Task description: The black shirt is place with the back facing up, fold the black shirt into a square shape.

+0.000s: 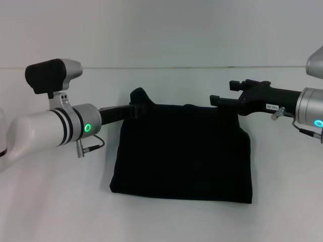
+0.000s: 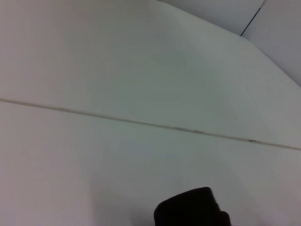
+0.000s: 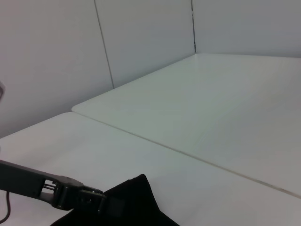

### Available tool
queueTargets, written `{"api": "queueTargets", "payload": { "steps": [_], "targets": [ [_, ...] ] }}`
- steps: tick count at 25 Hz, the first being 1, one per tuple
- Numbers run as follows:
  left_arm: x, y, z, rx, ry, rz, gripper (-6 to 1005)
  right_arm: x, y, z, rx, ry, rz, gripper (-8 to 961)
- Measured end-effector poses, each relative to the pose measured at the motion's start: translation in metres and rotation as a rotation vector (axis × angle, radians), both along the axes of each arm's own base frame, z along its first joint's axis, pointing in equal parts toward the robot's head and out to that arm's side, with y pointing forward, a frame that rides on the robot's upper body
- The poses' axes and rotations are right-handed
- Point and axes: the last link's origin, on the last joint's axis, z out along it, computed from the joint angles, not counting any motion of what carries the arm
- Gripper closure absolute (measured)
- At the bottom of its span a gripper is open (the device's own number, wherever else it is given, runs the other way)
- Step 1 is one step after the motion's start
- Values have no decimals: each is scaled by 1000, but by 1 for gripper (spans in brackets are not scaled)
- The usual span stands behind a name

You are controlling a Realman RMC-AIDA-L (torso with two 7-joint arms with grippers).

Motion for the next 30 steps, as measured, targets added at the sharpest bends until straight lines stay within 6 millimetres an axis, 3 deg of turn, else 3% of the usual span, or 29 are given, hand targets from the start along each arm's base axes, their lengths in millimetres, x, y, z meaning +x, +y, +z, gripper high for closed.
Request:
{"api": "queueTargets", "payload": {
  "steps": [2,8,16,30],
  "targets": [
    [0,0,0,1,-8,3,641,1,0,-1,1,-1,-3,103],
    [1,-2,1,10,-76,23,818,2,-1,-1,2,-3,-6,103],
    [-12,-4,16,77,-183,87,944,2,0,-2,4,-5,-10,103],
    [-26,-5,26,131,-222,149,942,-2,1,-6,-7,-15,7,102]
  ]
}}
